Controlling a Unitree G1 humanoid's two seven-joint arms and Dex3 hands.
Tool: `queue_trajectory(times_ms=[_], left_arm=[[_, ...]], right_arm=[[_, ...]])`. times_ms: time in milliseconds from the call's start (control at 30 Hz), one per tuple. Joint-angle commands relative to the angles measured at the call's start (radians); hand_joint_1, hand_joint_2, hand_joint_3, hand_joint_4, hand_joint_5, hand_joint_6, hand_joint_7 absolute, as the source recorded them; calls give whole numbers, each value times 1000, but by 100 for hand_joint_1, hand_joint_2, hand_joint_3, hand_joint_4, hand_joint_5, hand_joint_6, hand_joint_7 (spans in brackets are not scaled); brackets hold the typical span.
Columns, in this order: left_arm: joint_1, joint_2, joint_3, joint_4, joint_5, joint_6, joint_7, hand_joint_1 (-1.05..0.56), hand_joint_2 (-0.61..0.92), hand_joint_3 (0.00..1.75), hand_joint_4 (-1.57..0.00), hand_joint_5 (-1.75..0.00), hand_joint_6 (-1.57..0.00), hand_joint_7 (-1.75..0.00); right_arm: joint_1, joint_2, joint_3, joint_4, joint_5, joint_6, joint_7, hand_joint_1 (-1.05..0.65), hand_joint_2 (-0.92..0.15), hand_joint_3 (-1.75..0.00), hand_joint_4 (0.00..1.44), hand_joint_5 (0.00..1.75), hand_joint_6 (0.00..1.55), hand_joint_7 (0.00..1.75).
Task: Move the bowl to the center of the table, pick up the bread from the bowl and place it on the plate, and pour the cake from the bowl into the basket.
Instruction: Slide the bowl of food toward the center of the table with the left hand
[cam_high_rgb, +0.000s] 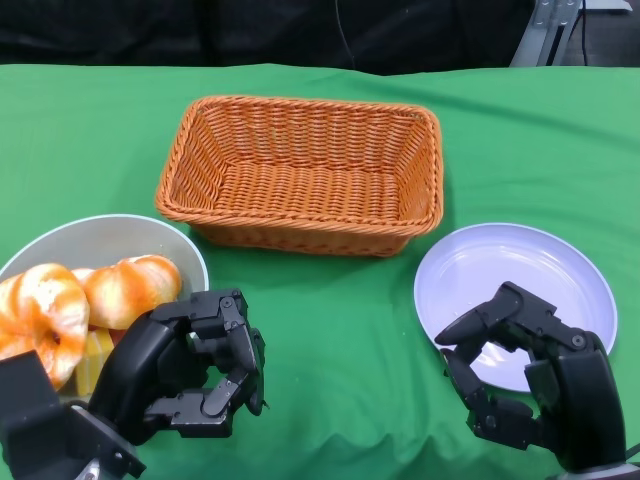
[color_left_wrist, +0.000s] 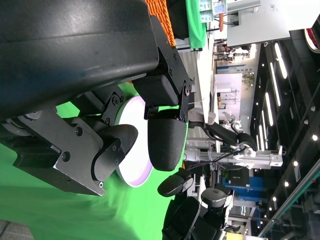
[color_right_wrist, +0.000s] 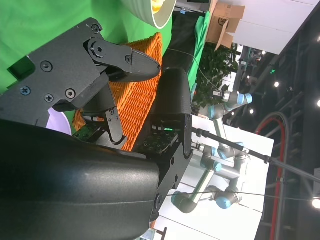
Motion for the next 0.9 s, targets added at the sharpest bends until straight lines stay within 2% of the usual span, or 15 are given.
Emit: queue_trajectory(times_ms=[33, 900], left_arm=[[-6, 10, 3, 9, -4, -9, -10, 9, 59, 117, -88, -166, -87, -139], [-11, 14, 7, 24, -7, -10, -19, 9, 59, 118, -87, -166, -86, -138]], right_arm=[[0, -3, -6, -1, 16, -5, -2, -22, -52, -87, 76, 151, 69, 126], [-5, -6, -10, 15, 6, -20, -10, -23, -52, -87, 75, 152, 68, 126]])
